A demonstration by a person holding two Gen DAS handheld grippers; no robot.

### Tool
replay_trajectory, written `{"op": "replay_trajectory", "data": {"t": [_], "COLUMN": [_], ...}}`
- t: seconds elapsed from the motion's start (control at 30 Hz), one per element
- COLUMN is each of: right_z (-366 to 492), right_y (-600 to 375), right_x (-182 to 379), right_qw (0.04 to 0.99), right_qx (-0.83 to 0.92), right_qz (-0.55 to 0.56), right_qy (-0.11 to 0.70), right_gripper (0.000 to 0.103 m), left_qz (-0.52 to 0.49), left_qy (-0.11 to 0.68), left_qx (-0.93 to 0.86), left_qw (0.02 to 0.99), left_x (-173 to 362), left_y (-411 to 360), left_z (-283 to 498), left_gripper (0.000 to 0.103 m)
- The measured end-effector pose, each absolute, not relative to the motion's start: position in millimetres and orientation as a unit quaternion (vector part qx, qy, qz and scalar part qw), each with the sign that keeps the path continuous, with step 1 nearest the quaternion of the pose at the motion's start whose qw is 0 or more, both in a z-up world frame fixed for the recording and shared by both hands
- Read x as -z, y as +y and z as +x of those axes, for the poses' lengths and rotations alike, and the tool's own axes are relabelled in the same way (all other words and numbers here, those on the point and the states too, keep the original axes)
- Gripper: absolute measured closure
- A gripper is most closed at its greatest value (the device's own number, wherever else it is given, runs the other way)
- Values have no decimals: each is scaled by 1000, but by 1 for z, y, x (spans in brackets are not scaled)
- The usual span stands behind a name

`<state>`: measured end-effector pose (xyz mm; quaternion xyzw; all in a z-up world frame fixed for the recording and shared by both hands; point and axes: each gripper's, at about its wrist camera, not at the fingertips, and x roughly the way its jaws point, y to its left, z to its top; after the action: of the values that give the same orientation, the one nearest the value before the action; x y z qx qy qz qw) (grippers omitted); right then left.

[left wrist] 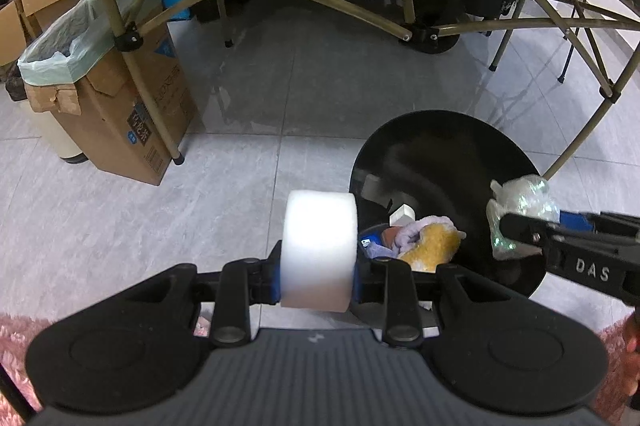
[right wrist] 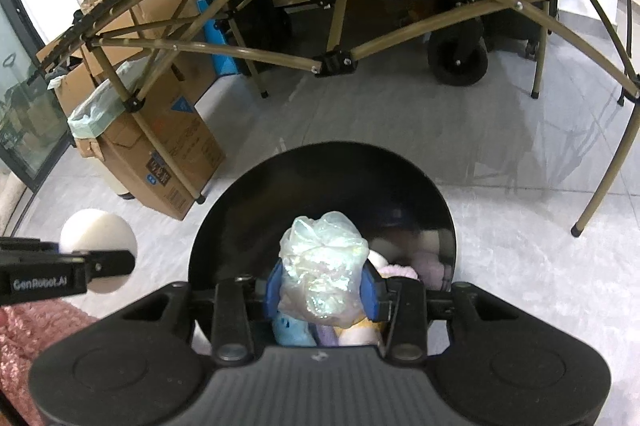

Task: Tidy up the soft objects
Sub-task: 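Lower the plastic bag into the bin and open the right gripper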

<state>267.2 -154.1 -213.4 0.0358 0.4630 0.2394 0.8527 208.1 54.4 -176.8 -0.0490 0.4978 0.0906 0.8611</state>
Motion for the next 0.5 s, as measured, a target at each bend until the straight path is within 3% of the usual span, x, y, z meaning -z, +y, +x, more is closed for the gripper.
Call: {"op": "replay_trajectory", "data": {"t": [0.07,0.13,0.23,0.33,0.5], "right_z": [269,271,272,272,270], "right_y": [-153,-152,-152,-151,-149], "right_x": [214,216,216,216,216], "right_qw": [856,857,857,854,855], "right_qx": [-236,-230,-226,-229,-229], "right_qz": [35,32,31,30,16], "right_qy": [459,460,462,467,466], "right_gripper": [53,31,13,1,0], "left_qz": [-48,-49,-49,-49,-49], "left_qy": [497,497,499,497,496], "left_qx": [-90,-90,-90,-90,-91], "left_qw": [861,861,861,862,862], "left_x": [177,177,178,177,177], "left_y": [55,56,56,56,56], "left_z": [208,208,209,208,207], "left_gripper": [73,73,74,73,74]}}
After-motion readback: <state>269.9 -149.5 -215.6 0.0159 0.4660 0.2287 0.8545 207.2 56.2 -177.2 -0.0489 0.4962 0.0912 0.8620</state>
